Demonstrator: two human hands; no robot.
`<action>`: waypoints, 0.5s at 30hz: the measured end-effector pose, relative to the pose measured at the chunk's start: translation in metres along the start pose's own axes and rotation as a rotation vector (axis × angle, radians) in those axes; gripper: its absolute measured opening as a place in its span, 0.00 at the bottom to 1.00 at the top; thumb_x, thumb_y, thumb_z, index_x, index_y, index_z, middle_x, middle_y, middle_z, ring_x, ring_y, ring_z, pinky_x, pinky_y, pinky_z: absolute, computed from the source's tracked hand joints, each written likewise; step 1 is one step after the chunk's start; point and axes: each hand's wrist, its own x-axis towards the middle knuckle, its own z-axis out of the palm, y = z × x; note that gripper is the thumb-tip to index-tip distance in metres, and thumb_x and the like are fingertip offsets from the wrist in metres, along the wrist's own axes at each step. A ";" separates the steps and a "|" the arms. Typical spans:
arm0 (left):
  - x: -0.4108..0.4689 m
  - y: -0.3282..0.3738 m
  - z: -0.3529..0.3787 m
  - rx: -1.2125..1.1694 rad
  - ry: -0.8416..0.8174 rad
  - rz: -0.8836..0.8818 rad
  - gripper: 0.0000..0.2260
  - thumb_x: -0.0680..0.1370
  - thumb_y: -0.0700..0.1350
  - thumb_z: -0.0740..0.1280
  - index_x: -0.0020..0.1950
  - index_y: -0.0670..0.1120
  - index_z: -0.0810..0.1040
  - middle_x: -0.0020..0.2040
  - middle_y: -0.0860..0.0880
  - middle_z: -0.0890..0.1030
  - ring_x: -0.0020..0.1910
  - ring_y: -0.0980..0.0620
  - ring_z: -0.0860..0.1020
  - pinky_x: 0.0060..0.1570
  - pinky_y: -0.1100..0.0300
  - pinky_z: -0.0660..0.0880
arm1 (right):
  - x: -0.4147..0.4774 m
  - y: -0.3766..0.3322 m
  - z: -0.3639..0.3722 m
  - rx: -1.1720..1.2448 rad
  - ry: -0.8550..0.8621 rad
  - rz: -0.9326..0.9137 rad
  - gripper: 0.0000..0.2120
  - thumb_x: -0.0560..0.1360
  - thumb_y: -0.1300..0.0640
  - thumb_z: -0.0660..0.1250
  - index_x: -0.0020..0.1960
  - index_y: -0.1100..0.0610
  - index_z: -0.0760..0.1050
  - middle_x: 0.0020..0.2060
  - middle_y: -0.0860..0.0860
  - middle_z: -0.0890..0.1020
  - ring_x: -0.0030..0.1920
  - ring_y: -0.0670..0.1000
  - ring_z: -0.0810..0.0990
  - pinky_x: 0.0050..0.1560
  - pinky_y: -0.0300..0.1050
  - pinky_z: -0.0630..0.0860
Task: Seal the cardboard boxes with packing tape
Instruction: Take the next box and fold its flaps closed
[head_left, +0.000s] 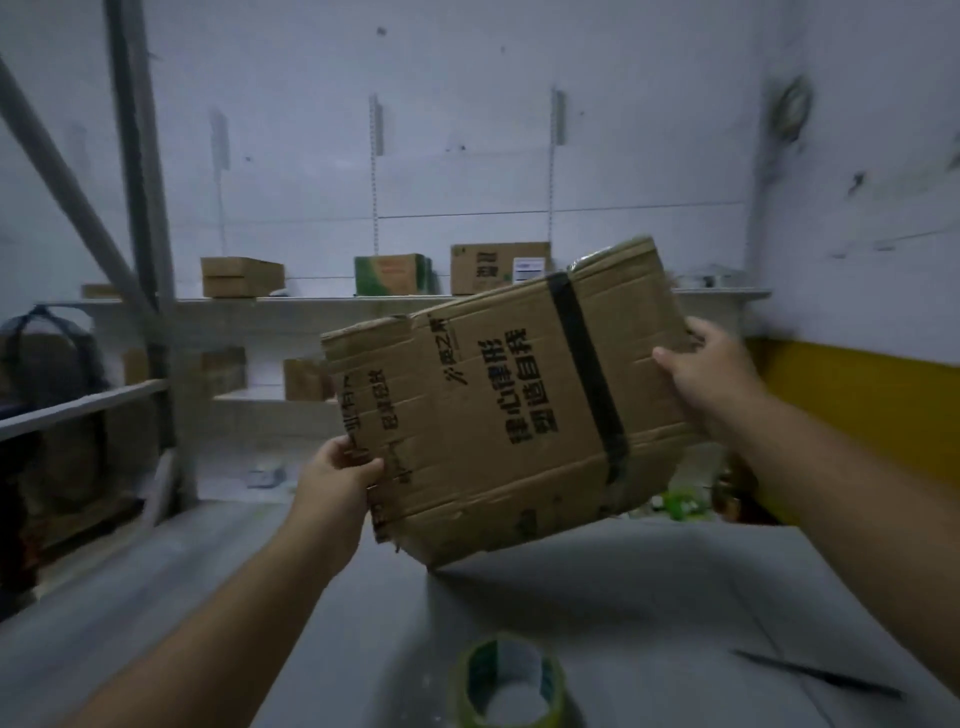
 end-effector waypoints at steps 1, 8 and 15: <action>0.000 -0.007 0.018 0.026 -0.044 -0.007 0.11 0.77 0.30 0.60 0.52 0.44 0.74 0.52 0.41 0.79 0.50 0.44 0.78 0.47 0.51 0.75 | 0.006 -0.002 -0.017 -0.047 0.036 -0.023 0.22 0.78 0.60 0.65 0.70 0.56 0.67 0.59 0.54 0.75 0.53 0.54 0.76 0.50 0.46 0.73; -0.023 -0.061 0.085 0.989 -0.644 -0.069 0.27 0.74 0.52 0.70 0.71 0.53 0.65 0.69 0.49 0.70 0.61 0.51 0.72 0.51 0.62 0.73 | 0.041 -0.005 -0.089 -0.306 0.157 -0.145 0.20 0.78 0.57 0.66 0.69 0.55 0.70 0.63 0.55 0.76 0.60 0.57 0.75 0.52 0.41 0.70; -0.046 -0.087 0.077 1.517 -1.030 0.003 0.35 0.70 0.67 0.65 0.73 0.61 0.56 0.74 0.53 0.59 0.72 0.49 0.59 0.71 0.44 0.58 | 0.051 0.015 -0.090 -0.392 0.141 -0.252 0.20 0.78 0.57 0.65 0.69 0.54 0.70 0.62 0.54 0.77 0.61 0.55 0.75 0.54 0.41 0.69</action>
